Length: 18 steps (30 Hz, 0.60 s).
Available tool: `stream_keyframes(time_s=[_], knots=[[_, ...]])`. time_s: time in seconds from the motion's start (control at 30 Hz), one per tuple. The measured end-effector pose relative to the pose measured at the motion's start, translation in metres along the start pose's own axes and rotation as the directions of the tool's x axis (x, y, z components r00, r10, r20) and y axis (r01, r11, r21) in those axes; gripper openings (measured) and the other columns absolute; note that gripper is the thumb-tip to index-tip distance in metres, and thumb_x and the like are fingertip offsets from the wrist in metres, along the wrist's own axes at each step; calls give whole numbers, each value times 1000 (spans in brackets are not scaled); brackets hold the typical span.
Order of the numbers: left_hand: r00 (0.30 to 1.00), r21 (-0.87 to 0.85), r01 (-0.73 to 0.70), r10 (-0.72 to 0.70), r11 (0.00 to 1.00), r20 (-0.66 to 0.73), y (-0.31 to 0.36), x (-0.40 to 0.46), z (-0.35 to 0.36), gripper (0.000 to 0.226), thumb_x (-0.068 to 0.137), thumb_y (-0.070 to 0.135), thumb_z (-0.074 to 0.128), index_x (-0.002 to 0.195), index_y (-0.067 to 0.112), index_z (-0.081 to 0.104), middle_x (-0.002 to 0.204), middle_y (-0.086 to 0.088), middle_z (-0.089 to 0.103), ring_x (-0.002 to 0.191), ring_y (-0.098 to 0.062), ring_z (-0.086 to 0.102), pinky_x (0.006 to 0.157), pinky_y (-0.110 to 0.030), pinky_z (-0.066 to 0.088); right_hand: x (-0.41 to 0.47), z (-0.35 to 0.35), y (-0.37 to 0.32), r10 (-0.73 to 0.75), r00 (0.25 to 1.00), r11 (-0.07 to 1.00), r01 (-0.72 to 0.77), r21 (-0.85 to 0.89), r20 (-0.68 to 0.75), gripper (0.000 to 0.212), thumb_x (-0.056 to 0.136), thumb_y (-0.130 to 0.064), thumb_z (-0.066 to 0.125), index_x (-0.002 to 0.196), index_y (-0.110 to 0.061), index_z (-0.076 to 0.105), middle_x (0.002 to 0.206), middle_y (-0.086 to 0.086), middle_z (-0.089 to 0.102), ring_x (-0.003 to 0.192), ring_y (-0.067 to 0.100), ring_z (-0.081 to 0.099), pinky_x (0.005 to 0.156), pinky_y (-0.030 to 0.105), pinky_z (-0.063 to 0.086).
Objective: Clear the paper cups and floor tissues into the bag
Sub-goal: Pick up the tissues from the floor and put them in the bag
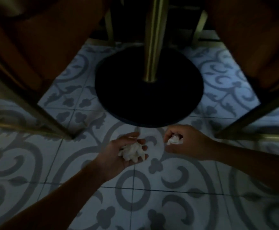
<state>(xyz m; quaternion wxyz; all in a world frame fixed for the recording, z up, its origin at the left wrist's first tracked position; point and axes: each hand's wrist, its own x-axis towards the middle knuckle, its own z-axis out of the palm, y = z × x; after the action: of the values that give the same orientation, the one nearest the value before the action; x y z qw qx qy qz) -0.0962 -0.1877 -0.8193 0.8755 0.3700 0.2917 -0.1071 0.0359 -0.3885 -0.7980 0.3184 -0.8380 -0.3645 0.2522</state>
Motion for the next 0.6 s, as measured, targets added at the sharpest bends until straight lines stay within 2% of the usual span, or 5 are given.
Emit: stream_keyframes(time_s=[0.1, 0.17, 0.33, 0.43, 0.6], knots=[[999, 118, -47, 44, 992, 32, -9, 17, 28, 40, 86, -10, 54, 122, 7, 57, 102, -11, 71, 91, -25, 73, 78, -44, 62, -28, -17, 9, 64, 995, 998, -65, -1, -71, 21, 71, -27, 81, 83, -28, 65, 81, -10, 65, 76, 4, 60, 66, 17, 46], [997, 194, -70, 62, 979, 47, -15, 27, 48, 41, 88, -14, 52, 123, 7, 56, 100, -9, 71, 88, -22, 73, 77, -39, 62, -45, -26, 12, 118, 987, 993, -119, -3, -108, 21, 72, -28, 80, 88, -26, 65, 83, -8, 64, 74, 4, 58, 63, 19, 46], [990, 304, -66, 25, 950, 136, -28, 40, 103, 33, 91, -9, 52, 121, 5, 57, 103, -10, 71, 84, -20, 74, 77, -38, 63, -85, -40, 18, 224, 952, 973, -231, -7, -210, 24, 74, -30, 77, 93, -31, 62, 90, -8, 63, 76, 4, 57, 67, 21, 50], [982, 404, -44, -35, 914, 187, -29, 41, 138, 28, 92, -4, 53, 117, 8, 60, 107, -12, 71, 83, -18, 74, 66, -31, 62, -108, -48, 22, 279, 922, 959, -281, 33, -269, 25, 78, -26, 74, 96, -34, 57, 93, -11, 58, 81, 5, 59, 69, 21, 52], [975, 549, -29, -97, 835, 200, -28, 44, 190, 28, 93, 2, 56, 118, 13, 62, 118, -15, 70, 101, -28, 70, 68, -34, 62, -146, -68, 31, 322, 869, 945, -274, 178, -375, 25, 82, -21, 70, 99, -33, 56, 98, -12, 55, 87, 4, 58, 71, 21, 52]])
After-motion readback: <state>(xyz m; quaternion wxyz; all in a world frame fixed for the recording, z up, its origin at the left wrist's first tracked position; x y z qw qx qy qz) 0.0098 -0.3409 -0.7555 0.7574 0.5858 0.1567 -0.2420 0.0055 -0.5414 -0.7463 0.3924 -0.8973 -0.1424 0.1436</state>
